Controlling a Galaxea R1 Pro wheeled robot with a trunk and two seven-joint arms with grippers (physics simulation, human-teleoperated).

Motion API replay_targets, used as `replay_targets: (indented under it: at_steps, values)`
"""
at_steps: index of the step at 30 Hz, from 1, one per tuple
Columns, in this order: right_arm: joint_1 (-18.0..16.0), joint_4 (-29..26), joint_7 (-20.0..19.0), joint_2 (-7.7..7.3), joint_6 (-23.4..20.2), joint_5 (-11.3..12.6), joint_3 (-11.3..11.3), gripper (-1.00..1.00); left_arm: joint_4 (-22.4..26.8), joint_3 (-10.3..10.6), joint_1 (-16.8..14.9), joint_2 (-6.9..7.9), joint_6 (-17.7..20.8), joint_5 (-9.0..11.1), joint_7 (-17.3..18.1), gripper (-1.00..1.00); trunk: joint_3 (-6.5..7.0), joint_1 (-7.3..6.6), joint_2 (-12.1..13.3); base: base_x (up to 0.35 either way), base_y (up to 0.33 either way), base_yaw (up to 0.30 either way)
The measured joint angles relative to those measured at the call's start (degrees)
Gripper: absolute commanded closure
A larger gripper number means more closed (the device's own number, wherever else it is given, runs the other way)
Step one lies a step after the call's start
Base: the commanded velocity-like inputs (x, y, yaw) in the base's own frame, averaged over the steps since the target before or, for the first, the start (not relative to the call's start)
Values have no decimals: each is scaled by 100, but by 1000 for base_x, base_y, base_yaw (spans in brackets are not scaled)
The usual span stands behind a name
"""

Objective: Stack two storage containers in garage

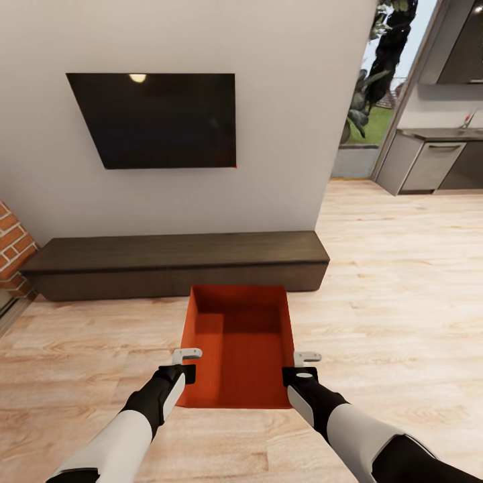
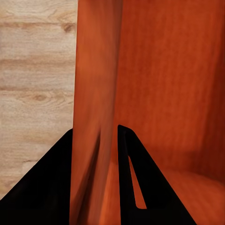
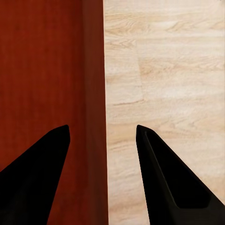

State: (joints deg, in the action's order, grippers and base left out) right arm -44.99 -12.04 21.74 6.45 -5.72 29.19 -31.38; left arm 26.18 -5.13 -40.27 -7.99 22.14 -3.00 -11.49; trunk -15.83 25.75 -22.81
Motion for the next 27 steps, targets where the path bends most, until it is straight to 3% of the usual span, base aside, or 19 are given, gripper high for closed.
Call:
replay_targets:
  at_steps: [27]
  values:
    - [0,10,-2,0,-1,9,-6,100,-9,10,0,1,2,4,-3,100,215,0,0,0,0,0]
